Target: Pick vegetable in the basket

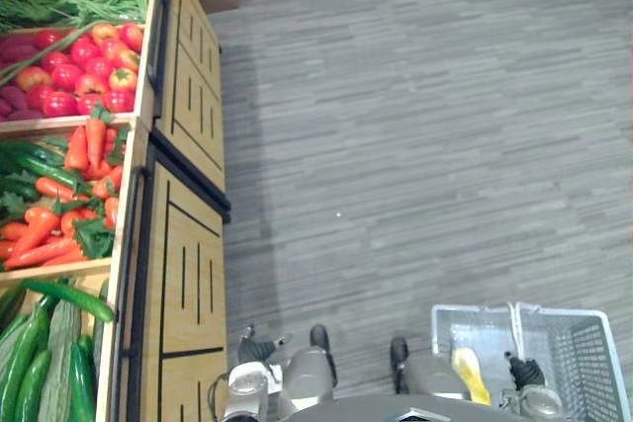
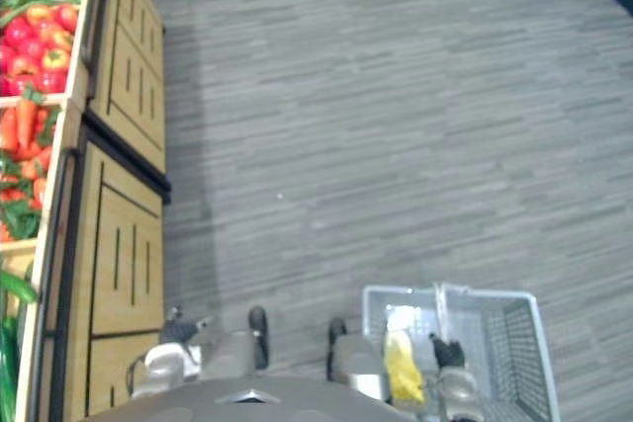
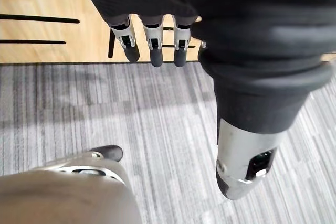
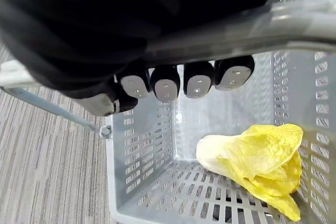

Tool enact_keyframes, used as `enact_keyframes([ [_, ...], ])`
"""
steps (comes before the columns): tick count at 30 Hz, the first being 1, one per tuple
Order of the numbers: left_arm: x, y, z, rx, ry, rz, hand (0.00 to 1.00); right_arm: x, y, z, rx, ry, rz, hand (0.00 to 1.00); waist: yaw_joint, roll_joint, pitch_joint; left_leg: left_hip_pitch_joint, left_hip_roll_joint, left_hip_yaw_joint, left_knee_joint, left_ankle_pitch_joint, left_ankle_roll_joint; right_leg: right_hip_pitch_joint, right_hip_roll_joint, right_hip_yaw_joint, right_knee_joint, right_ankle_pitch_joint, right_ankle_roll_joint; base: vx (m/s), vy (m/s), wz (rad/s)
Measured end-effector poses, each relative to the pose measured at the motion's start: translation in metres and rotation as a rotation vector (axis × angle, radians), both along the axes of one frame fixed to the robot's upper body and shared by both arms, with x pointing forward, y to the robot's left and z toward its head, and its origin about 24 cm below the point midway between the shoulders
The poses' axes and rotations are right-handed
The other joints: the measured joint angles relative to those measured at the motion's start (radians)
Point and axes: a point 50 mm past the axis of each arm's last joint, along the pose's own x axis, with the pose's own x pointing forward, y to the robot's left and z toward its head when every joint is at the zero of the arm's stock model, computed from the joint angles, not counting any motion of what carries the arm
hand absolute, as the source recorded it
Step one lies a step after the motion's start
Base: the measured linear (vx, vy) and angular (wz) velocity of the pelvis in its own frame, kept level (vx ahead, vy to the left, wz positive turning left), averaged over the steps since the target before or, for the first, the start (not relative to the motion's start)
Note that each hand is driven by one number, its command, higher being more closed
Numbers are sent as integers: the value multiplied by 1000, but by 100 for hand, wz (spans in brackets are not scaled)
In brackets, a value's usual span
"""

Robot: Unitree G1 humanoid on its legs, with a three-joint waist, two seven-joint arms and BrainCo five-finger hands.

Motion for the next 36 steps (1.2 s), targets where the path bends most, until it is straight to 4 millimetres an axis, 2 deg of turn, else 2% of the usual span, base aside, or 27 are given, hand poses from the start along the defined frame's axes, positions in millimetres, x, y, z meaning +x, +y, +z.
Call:
enact_keyframes([
  [3, -1, 4, 0, 17, 6, -7, 0, -9, 6, -3, 9, 19, -14, 100, 26, -30, -10, 32, -50, 28, 27, -53, 32, 3, -59, 3, 67, -39, 54, 269, 221, -11],
  [4, -4, 3, -1, 27, 24, -19, 0, -10, 3, -3, 3, 17, -30, 100, 28, -28, -11, 67, -61, 37, 24, -76, 39, -22, -70, 7, 173, -51, 71, 274, 184, -16],
  [6, -10, 4, -3, 36, 52, -39, 0, -8, 2, -1, 0, 1, -44, 100, 23, -29, -16, 108, -67, 50, 22, -104, 47, -94, -78, 8, 384, -50, 73, 239, 165, -14],
  [7, -17, 10, -4, 55, 79, -59, 0, -8, 4, -1, 6, -6, -55, 100, 18, -52, -23, 140, -83, 53, 24, -126, 55, -161, -99, 8, 561, -24, 76, 330, 148, -4],
  [8, -19, 13, -4, 65, 96, -72, 0, -11, 8, -3, 18, -7, -64, 100, 14, -66, -26, 181, -90, 46, 30, -148, 63, -218, -114, 5, 710, 56, 83, 315, 78, 11],
  [9, -19, 13, -4, 64, 98, -70, 0, -13, 10, -4, 21, -4, -69, 100, 9, -58, -22, 201, -88, 32, 30, -157, 66, -243, -118, -3, 774, 101, 92, 376, 15, 34],
  [10, -16, 13, -3, 63, 88, -67, 0, -15, 13, -5, 30, 0, -70, 100, -1, -59, -22, 235, -80, 13, 24, -163, 73, -279, -119, -17, 862, 81, 72, 362, -44, 47],
  [11, -14, 13, -3, 59, 82, -58, 0, -15, 15, -5, 35, 2, -74, 100, -8, -56, -21, 262, -67, -4, 11, -171, 68, -317, -115, -46, 887, 56, 32, 359, -65, 42],
  [13, -15, 12, -3, 52, 84, -42, 0, -16, 16, -6, 43, 7, -86, 100, -6, -50, -16, 307, -47, -4, -23, -174, 66, -348, -105, -97, 823, 3, 36, 348, -108, 15],
  [14, -14, 9, -4, 39, 83, -19, 0, -14, 17, -6, 47, 1, -88, 100, -11, -39, -14, 345, -18, -5, -46, -186, 49, -366, -90, -158, 676, -6, 23, 368, -141, 12],
  [15, -12, 7, -4, 32, 74, -15, 0, -13, 16, -6, 46, -1, -91, 100, -12, -32, -11, 352, -3, -9, -47, -200, 37, -370, -81, -173, 601, -4, 25, 462, -251, 27],
  [17, 0, -3, -2, -2, 35, 18, 0, -19, 16, -7, 51, 8, -117, 100, -10, -28, -9, 364, 25, -43, -39, -257, -9, -371, -69, -132, 278, 23, 54, 471, -345, 43],
  [18, 2, -6, -2, -14, 29, 30, 0, -21, 16, -7, 52, 16, -125, 100, -11, -28, -9, 369, 31, -55, -35, -278, -16, -369, -70, -98, 227, 27, 61, 450, -366, 51],
  [19, 1, -10, -3, -34, 26, 56, 0, -25, 15, -8, 54, 35, -132, 100, -12, -11, -9, 389, 59, -77, -33, -314, -32, -374, -58, -86, 255, 100, 74, 392, -307, 47],
  [20, 1, -14, -4, -49, 28, 65, 0, -27, 15, -9, 54, 43, -135, 100, -16, -3, -13, 397, 80, -87, -35, -325, -20, -383, -44, -88, 303, 96, 68, 624, -435, 75],
  [21, 1, -26, -6, -90, 24, 64, 0, -33, 12, -9, 56, 47, -187, 100, -17, 14, -17, 390, 94, -119, 3, -289, -26, -415, -46, -117, 424, -4, 27, 525, -361, 62],
  [23, -1, -30, -7, -104, 26, 75, 0, -33, 5, -7, 47, 44, -204, 100, -17, 33, -23, 340, 122, -151, 107, -246, -34, -405, -47, -158, 471, -56, -6, 505, -372, 59],
  [25, 0, -31, -6, -109, 22, 74, 0, -35, 5, -8, 51, 62, -211, 100, -20, 42, -18, 188, 164, -203, 426, -120, -44, -295, -46, -242, 432, -105, -48, 474, -343, 78],
  [26, 1, -30, -6, -105, 15, 75, 0, -33, 6, -8, 55, 62, -210, 100, -15, 40, -15, 148, 174, -200, 512, -103, -53, -257, -46, -260, 406, -108, -52, 399, -265, 88],
  [27, 4, -27, -3, -96, -2, 79, 0, -36, 8, -9, 56, 71, -206, 100, -9, 33, -10, 64, 189, -136, 680, -94, -59, -142, -51, -311, 323, -108, -54, 374, -240, 84],
  [28, 5, -25, -2, -98, -14, 92, 0, -36, 8, -9, 55, 72, -204, 100, -7, 26, -6, 42, 195, -92, 716, -91, -53, -94, -59, -336, 291, -108, -54, 425, -253, 114],
  [29, 7, -22, 0, -98, -31, 113, 0, -37, 7, -9, 52, 73, -203, 100, -2, 13, -4, -2, 208, 13, 743, -82, -31, -16, -76, -383, 235, -108, -53, 250, -133, 94],
  [30, 8, -21, 1, -95, -38, 115, 0, -37, 5, -8, 48, 70, -203, 100, -2, 10, -6, -25, 214, 62, 743, -79, -24, 15, -82, -410, 206, -107, -51, 275, -141, 123],
  [32, 15, -20, 5, -99, -75, 136, 0, -32, -2, -5, 26, 46, -199, 100, -1, 8, -8, -126, 217, 219, 680, -69, -8, 101, -87, -518, 110, -97, -24, 220, -91, 126],
  [33, 16, -20, 5, -98, -79, 137, 0, -30, -4, -4, 20, 39, -196, 100, 5, 7, -9, -143, 215, 261, 649, -69, -7, 116, -87, -542, 94, -94, -20, 229, -37, 114],
  [34, 17, -20, 5, -98, -80, 140, 0, -28, -7, -2, 9, 31, -192, 100, 19, 7, -8, -156, 206, 348, 571, -68, -5, 145, -88, -584, 69, -90, -10, 251, 3, 103],
  [36, 15, -20, 4, -95, -71, 145, 0, -25, -11, 0, -2, 22, -189, 100, 24, 6, -9, -151, 179, 460, 422, -55, 16, 181, -91, -642, 48, -86, 0, 277, 31, 95],
])
